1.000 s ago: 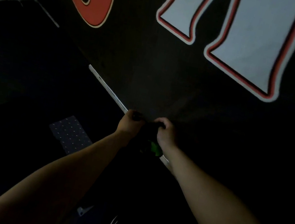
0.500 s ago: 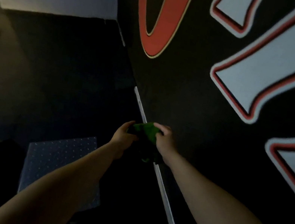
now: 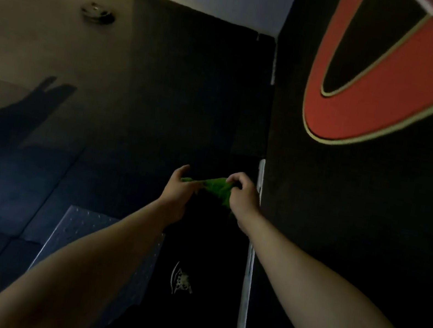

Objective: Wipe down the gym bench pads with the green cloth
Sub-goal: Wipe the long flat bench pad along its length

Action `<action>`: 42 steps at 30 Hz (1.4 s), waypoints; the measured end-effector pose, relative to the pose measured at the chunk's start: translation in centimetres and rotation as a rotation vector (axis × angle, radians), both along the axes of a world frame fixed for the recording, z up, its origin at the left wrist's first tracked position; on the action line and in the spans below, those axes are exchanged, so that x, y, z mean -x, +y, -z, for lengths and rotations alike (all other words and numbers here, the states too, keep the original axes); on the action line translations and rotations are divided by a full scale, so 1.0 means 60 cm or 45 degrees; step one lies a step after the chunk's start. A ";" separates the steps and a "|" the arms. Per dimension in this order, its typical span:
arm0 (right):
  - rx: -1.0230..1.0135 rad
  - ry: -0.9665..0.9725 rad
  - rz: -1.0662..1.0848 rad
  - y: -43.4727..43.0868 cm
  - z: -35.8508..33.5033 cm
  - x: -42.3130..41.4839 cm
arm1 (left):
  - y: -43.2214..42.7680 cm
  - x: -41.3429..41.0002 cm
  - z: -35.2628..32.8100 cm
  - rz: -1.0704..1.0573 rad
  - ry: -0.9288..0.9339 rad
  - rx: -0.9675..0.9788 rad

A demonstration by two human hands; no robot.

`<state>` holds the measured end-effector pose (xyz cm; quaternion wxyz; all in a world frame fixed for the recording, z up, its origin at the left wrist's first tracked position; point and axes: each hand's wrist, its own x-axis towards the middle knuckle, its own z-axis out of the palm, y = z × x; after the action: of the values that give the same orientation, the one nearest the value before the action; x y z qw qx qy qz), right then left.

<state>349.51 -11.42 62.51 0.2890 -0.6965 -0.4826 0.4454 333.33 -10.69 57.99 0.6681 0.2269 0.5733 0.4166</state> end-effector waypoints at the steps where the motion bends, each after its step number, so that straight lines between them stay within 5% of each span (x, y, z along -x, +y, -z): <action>1: 0.020 -0.023 -0.031 0.038 0.000 0.012 | 0.032 0.013 0.000 -0.020 0.017 0.013; 12: -0.066 -0.040 -0.239 0.548 -0.065 0.219 | 0.439 0.212 -0.070 -0.315 0.040 0.021; 26: -0.032 0.062 -0.766 1.177 -0.047 0.647 | 0.953 0.596 -0.034 -0.652 0.755 0.039; 35: -0.029 0.119 -1.402 1.307 -0.080 1.086 | 1.038 0.947 -0.073 -0.969 0.661 0.118; 42: -0.112 0.038 -1.594 1.374 -0.069 1.447 | 1.096 1.290 -0.058 -1.038 0.784 0.223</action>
<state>262.68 71.02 66.67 0.0085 -0.2631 -0.8128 0.5196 255.95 55.05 61.50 0.2682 0.0403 0.8179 0.5075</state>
